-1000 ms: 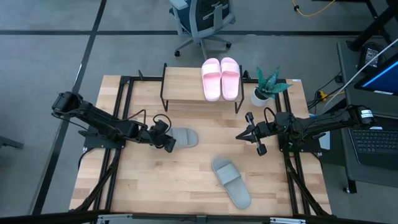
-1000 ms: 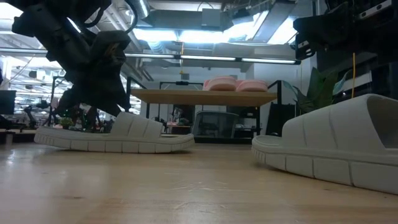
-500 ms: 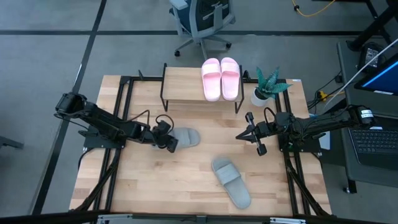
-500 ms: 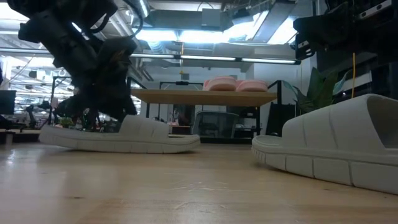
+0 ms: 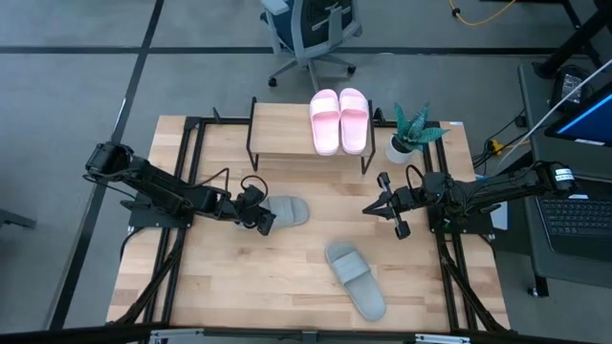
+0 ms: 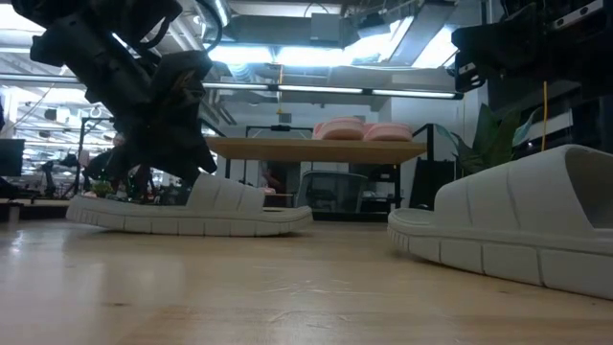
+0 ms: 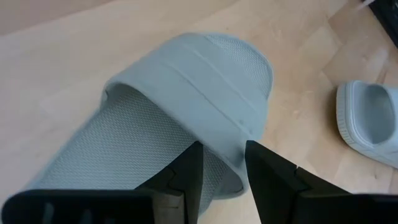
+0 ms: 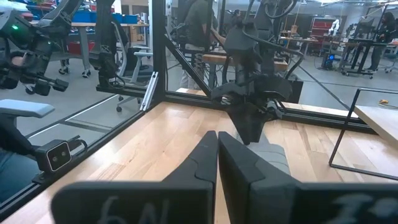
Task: Pick and place slides into the shelf
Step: Put the left gray slipper on the shelf
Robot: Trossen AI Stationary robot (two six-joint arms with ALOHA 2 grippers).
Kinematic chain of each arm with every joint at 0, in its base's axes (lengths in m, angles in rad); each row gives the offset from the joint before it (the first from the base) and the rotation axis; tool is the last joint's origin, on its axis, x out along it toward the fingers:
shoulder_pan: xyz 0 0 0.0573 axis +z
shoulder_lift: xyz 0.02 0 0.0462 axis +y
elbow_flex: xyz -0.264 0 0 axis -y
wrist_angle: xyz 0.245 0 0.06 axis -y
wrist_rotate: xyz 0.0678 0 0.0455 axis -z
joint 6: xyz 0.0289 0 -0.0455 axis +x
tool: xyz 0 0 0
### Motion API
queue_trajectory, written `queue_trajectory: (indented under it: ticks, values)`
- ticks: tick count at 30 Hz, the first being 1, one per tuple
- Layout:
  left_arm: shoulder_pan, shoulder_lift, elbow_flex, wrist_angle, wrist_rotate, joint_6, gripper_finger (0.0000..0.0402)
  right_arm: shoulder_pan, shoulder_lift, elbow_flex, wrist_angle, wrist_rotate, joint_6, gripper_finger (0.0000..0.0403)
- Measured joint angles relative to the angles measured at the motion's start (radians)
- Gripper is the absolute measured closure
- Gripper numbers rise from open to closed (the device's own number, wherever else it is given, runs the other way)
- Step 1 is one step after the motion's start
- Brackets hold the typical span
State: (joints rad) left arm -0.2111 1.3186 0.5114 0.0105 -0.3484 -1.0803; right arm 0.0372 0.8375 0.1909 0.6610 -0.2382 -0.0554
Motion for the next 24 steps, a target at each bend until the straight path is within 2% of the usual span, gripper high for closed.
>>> queue_trajectory:
  ticks: [10, 13, 18, 24]
  values:
    - [0.0, 0.0, 0.0, 0.0, -0.009, 0.025, 0.0294, 0.0, 0.0, 0.0, 0.0, 0.0, 0.0, 0.0386]
    - [0.0, 0.002, 0.0, 0.0, -0.011, 0.044, 0.0317, 0.0, 0.0, 0.0, 0.001, 0.0, 0.0, 0.0386]
    - [0.007, 0.038, 0.0, 0.007, -0.018, 0.064, 0.0385, 0.0, 0.0, 0.0, 0.008, 0.0, 0.0, 0.0386]
    - [0.007, 0.067, 0.0, 0.012, -0.012, 0.07, 0.0397, 0.0, 0.0, 0.0, 0.008, 0.0, 0.0, 0.0386]
